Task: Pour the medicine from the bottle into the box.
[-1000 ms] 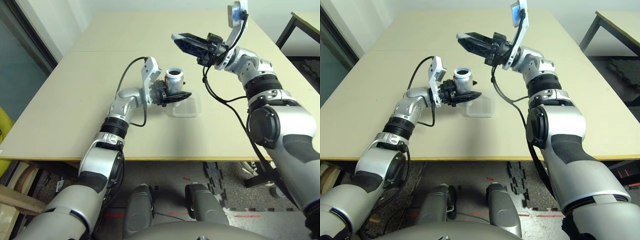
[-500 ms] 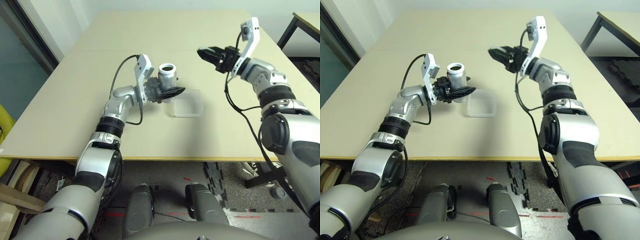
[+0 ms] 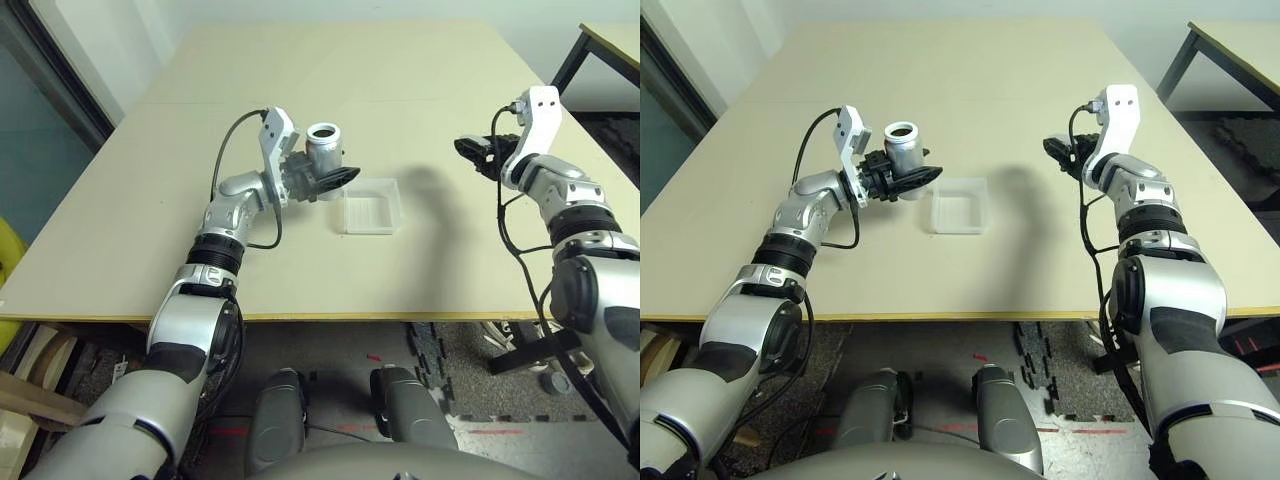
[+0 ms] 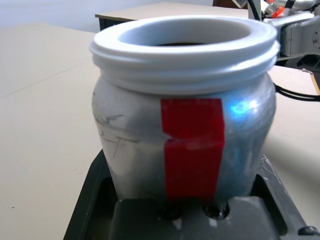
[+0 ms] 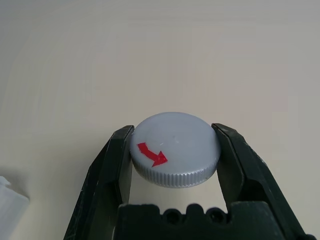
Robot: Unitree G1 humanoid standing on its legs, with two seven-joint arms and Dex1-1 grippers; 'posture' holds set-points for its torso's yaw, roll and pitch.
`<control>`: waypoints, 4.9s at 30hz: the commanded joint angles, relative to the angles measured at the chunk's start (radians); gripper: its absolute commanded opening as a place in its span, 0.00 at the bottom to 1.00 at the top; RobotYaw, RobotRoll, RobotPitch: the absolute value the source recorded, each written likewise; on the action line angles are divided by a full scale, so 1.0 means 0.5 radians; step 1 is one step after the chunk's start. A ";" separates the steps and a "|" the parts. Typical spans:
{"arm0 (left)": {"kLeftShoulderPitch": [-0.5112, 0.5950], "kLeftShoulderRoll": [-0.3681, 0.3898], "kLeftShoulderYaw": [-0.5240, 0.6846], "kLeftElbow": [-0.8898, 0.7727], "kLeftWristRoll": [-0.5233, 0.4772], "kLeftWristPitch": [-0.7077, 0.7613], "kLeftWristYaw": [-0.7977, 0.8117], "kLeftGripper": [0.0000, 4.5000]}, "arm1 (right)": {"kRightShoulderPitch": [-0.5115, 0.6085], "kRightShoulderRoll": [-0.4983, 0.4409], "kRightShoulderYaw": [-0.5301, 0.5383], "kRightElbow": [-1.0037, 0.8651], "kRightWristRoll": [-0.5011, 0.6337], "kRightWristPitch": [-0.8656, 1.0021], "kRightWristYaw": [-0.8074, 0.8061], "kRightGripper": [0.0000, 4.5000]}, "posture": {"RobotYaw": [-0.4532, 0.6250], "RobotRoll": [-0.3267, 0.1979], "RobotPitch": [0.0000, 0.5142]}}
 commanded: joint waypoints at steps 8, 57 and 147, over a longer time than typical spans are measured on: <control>-0.026 0.030 0.017 0.068 0.025 -0.032 0.029 0.59 | 0.023 0.020 0.050 0.086 -0.049 -0.006 -0.013 1.00 | 0.28 0.62 0.10; -1.348 -0.100 -2.355 1.067 3.074 -1.200 2.253 0.59 | 0.110 0.260 -0.132 -0.045 0.192 -0.068 0.056 1.00 | 0.19 0.62 0.07; 0.021 0.049 0.258 0.791 0.442 -0.348 1.348 0.93 | 0.316 0.013 0.372 -0.646 0.117 -0.237 1.457 1.00 | 0.26 0.62 0.15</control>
